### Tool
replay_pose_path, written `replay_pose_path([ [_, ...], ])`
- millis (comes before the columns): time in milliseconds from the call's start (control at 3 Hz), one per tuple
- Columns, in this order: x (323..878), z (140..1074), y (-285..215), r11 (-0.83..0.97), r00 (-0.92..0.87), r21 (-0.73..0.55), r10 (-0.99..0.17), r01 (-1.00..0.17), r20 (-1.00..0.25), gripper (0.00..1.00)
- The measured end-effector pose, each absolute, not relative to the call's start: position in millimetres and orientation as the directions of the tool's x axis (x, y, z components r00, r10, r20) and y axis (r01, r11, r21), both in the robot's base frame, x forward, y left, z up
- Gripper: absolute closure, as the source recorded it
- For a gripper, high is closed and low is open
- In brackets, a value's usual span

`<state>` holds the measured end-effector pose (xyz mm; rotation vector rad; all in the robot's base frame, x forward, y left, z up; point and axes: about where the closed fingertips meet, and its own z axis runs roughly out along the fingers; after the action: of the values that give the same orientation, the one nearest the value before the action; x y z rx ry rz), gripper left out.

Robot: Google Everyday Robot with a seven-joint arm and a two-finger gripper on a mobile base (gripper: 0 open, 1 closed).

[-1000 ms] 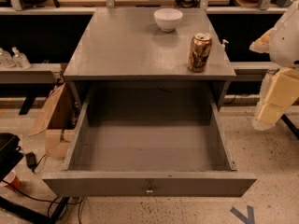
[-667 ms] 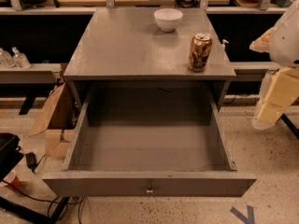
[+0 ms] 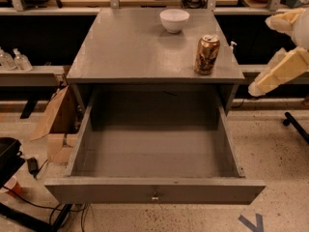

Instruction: Place orange can into top drawer

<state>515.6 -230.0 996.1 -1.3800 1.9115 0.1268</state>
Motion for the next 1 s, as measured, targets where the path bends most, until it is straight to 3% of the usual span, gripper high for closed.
replay_pose_path([
  [667, 574, 1014, -260, 0.581, 0.132, -0.4, -0.448, -0.709, -0.884, 0.0],
  [1000, 578, 1024, -245, 0.588, 0.181, -0.375, -0.363, -0.716, -0.914, 0.0],
])
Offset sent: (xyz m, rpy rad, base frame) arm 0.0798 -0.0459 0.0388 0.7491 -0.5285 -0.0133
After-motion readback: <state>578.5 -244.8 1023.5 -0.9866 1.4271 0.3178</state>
